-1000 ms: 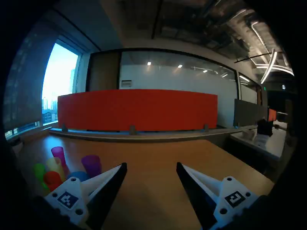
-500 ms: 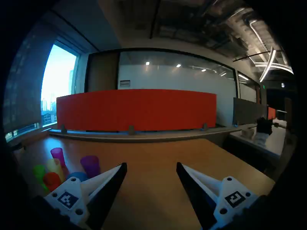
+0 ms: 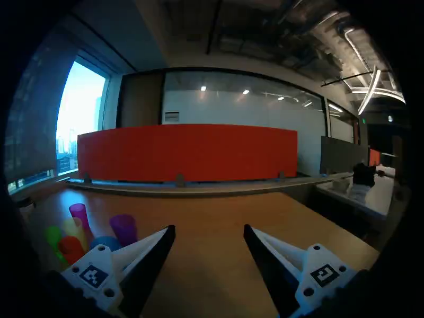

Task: Pour water

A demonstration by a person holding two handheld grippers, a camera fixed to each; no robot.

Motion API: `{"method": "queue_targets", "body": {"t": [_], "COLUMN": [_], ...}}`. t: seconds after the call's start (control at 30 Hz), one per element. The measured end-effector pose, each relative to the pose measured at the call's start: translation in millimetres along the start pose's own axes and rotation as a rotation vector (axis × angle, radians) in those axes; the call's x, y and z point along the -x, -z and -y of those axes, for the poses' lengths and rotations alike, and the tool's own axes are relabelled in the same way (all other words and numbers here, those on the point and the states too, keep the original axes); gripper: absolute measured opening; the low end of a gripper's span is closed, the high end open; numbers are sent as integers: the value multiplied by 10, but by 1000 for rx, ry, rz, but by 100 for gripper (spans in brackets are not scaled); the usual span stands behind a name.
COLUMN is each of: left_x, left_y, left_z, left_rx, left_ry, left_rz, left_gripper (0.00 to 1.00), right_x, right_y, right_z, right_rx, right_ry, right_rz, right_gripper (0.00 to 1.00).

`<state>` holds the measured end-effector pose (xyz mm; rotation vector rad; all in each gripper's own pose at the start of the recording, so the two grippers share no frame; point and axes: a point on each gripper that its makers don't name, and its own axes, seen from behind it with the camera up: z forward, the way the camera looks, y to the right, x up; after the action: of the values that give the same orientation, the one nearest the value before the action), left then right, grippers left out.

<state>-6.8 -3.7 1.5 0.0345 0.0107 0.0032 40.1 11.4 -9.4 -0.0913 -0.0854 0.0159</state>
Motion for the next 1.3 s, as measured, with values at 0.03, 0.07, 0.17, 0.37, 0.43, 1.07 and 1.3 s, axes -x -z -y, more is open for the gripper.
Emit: {"method": "queue_targets", "body": {"t": [0.03, 0.07, 0.17, 0.37, 0.43, 1.07, 1.3], "left_x": [-1, -2, -4, -8, -9, -6, -8], "left_y": [0, -1, 0, -1, -1, -3, -3], "left_z": [1, 1, 1, 0, -2, 2, 1], "left_rx": [0, 0, 0, 0, 0, 0, 0], "left_ry": [0, 0, 0, 0, 0, 0, 0], "left_rz": [0, 0, 0, 0, 0, 0, 0], "left_gripper": [100, 100, 100, 100, 100, 100, 100], "right_x": [-4, -8, -23, -57, -57, 95, 181], "right_y": [8, 16, 50, 116, 134, -17, -57], "right_z": [-9, -17, -57, -153, -163, 154, 98], "right_rx": [-1, -1, -1, 5, 1, -83, -80], "right_ry": [-3, -5, -9, -1, 8, 29, 11], "right_rz": [-3, -6, -18, -48, -55, -145, -145], "right_gripper": [100, 100, 100, 100, 100, 100, 100]}}
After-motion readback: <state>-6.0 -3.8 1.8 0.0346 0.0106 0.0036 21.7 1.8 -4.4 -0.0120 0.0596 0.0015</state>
